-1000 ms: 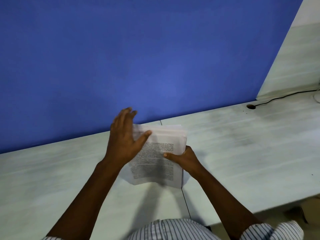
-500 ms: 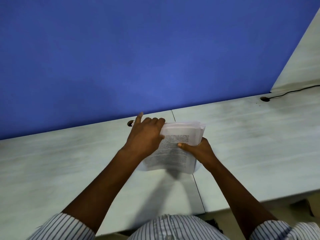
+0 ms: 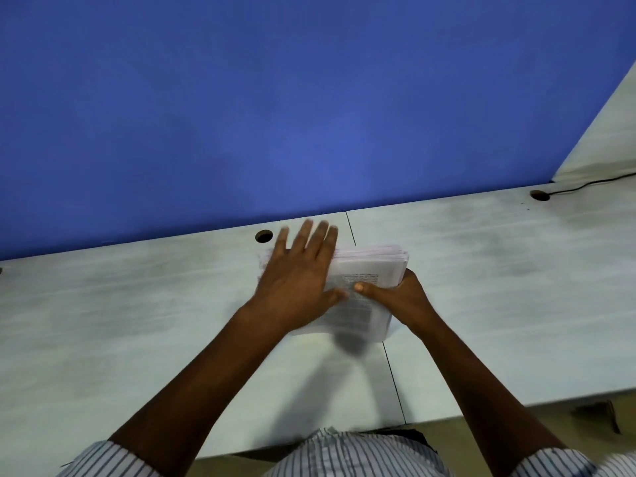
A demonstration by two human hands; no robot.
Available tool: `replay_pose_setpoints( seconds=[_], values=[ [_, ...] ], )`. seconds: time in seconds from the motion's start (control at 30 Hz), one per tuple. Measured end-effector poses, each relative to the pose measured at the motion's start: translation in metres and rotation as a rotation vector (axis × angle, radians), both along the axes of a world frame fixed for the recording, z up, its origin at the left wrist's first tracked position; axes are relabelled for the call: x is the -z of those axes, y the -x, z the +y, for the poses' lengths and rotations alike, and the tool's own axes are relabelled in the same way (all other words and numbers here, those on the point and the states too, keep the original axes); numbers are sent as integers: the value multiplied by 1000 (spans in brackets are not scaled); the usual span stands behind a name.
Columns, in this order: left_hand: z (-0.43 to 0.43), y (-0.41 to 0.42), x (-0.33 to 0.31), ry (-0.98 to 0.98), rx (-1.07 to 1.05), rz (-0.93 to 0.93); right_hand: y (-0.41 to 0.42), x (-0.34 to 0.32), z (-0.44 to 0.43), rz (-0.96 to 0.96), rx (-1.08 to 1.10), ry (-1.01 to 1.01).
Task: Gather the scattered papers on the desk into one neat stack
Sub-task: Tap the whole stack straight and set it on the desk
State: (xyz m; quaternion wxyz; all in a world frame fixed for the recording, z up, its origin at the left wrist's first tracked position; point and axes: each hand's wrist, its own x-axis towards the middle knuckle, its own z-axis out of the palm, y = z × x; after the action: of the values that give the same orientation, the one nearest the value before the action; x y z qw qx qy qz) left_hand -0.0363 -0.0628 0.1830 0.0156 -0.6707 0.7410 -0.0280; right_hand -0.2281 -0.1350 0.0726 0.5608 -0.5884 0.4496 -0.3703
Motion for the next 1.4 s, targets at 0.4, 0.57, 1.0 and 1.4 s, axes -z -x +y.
replay_pose_setpoints(
  seconds=[0.4, 0.57, 1.0, 1.4],
  values=[
    [-29, 44, 1, -58, 41, 75, -2, 8, -31, -80, -135, 48],
    [-41, 34, -7, -112, -84, 15, -3, 0, -44, -63, -217, 99],
    [-34, -40, -29, -230, -443, 646, 19, 63, -62, 81, -43, -289],
    [39, -18, 88, -220, -997, 1658, 42, 57, -70, -128, -272, -690]
  ],
)
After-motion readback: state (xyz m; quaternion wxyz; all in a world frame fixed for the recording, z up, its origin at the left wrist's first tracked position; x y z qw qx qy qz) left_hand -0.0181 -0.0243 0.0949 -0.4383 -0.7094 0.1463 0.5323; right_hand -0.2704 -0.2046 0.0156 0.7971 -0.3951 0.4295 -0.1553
